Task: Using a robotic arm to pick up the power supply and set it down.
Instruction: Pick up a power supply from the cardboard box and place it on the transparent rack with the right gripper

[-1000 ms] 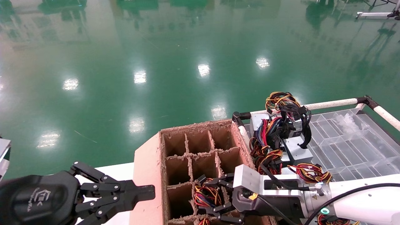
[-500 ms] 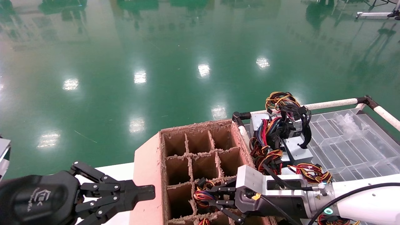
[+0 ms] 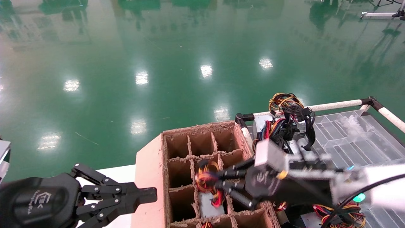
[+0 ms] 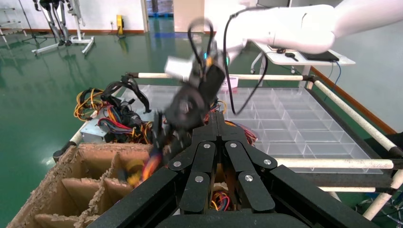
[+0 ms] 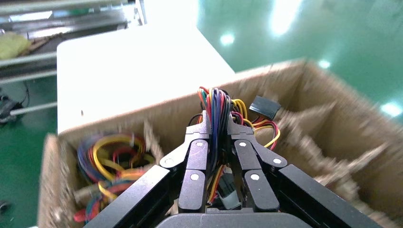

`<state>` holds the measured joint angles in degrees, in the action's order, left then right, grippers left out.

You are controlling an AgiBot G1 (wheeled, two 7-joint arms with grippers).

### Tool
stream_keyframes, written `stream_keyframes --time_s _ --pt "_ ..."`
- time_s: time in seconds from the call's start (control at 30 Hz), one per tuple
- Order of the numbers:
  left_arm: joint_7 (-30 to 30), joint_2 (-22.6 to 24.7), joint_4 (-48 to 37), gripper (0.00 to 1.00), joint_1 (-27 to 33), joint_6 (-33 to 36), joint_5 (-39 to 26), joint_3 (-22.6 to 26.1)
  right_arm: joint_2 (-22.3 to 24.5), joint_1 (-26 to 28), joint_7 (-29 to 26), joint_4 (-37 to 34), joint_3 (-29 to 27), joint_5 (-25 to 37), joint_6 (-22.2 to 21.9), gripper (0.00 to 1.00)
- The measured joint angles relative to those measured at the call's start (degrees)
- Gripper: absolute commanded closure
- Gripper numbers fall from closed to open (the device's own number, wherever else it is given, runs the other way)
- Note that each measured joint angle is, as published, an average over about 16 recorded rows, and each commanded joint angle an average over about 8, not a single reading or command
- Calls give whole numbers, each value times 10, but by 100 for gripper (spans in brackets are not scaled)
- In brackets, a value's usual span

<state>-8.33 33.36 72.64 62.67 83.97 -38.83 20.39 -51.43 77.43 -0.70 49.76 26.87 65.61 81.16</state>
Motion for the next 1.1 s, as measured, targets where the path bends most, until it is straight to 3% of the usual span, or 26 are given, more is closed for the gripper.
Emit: stream_keyframes --time_s 0.17,0.23,0.43,0.5,0.73,1.1 --pt "0 0 0 94 0 0 0 0 13 39 -21 -2 -26 -44 21 100" --pt "0 0 0 86 0 0 0 0 17 62 -26 -11 -36 -58 31 100" --pt "0 0 0 19 0 0 0 0 22 150 -20 -70 -53 -79 59 100" --pt "0 0 0 3 0 0 0 0 24 184 -11 -96 -53 -74 65 100" --pt "0 0 0 0 0 0 0 0 35 298 44 -203 -40 -25 47 100" --pt "0 0 0 0 0 0 0 0 65 400 147 -357 -17 58 -53 100"
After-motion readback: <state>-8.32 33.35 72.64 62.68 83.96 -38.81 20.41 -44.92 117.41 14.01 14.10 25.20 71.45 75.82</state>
